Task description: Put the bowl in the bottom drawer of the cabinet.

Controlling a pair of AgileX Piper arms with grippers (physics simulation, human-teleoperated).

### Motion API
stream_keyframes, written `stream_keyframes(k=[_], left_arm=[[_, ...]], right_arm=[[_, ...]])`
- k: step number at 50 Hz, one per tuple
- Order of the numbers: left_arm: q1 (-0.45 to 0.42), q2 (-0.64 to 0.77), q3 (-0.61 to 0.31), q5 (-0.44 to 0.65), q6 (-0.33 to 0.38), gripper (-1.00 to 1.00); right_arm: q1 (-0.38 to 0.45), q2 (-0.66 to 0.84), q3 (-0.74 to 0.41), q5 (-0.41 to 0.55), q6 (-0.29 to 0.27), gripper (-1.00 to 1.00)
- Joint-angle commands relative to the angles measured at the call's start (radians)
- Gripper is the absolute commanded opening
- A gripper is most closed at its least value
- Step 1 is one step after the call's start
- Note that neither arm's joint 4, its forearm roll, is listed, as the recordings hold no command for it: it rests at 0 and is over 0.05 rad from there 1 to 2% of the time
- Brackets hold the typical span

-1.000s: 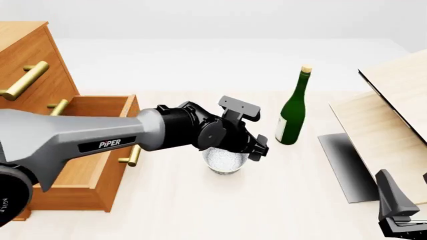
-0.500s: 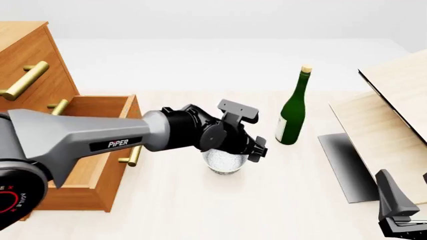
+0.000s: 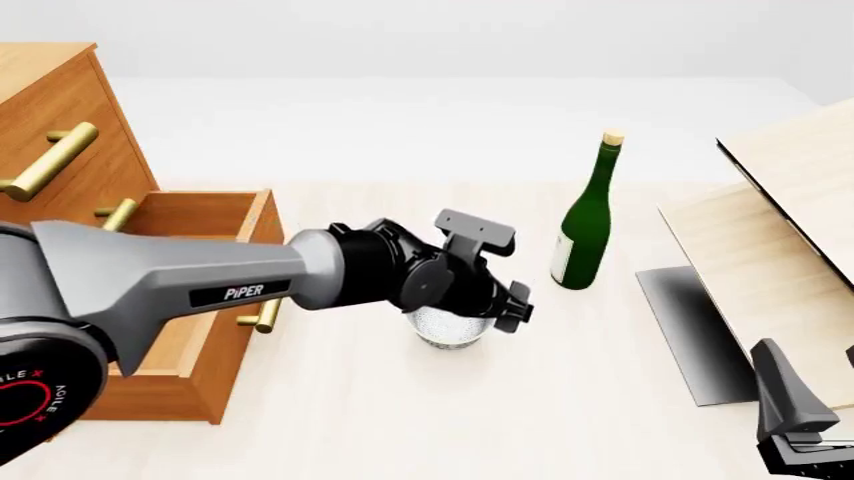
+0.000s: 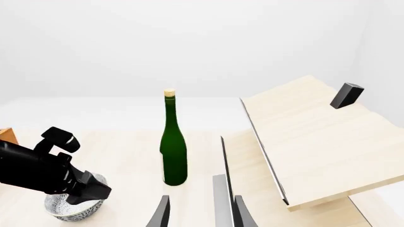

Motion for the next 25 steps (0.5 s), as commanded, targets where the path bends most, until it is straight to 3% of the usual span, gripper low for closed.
stream_keyframes(k=[1, 25], left_arm=[[0.003, 0.004, 0.009, -0.008, -0.005, 1.0], [0.003, 0.033, 0.012, -0.015, -0.027, 1.0]], right_arm=[[0.0, 0.0, 0.0, 0.0, 0.0, 1.0], [0.0, 0.0, 0.0, 0.0, 0.0, 1.0]])
